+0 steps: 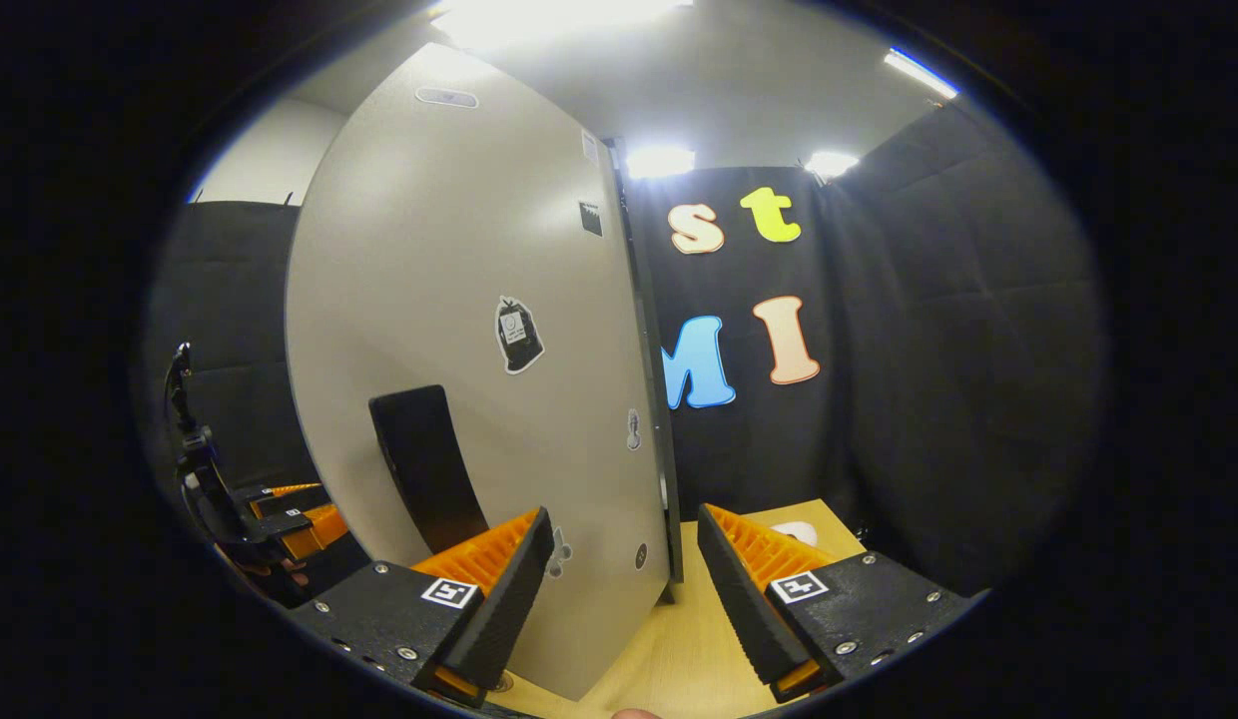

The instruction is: Open the cabinet door with the right hand, grasp the bottle in the cabinet with the left hand and place it on the coaster, then close the cabinet door with the right hand.

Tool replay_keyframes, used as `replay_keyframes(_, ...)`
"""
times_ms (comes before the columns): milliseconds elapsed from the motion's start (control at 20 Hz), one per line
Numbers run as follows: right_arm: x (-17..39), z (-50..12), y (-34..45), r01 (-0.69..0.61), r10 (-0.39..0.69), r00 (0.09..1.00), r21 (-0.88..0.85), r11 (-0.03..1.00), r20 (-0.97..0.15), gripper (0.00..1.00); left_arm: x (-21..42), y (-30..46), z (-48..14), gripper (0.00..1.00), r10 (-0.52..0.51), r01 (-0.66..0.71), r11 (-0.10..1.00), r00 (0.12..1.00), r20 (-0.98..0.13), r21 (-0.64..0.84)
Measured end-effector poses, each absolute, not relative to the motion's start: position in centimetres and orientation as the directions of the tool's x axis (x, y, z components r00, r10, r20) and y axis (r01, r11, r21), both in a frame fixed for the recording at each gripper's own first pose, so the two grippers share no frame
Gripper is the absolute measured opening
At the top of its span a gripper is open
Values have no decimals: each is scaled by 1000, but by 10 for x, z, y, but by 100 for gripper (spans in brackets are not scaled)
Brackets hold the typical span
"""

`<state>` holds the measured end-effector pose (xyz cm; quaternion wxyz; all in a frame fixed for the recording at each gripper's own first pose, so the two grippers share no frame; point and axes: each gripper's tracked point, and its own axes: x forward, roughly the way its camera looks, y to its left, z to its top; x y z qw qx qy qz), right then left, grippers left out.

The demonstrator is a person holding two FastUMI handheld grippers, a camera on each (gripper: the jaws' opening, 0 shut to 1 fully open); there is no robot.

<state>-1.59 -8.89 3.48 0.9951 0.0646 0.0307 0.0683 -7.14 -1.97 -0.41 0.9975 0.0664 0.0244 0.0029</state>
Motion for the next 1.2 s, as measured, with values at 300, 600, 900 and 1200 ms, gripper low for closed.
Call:
replay_keyframes(300,0,31,-72,-177,186,981,137,975,-56,91,-76,-11,-1,84,22,-15,986,999,-41,168)
replay_keyframes(600,13,28,-57,-186,194,979,118,975,-60,92,-73,-10,1,76,21,-14,986,999,-43,166)
replay_keyframes(900,26,35,-51,-196,205,978,154,969,-45,91,-70,-11,2,80,12,-4,988,999,-51,152)
replay_keyframes(1200,30,30,-33,-232,241,969,132,964,-60,93,-71,-3,0,80,27,-18,988,998,-59,153)
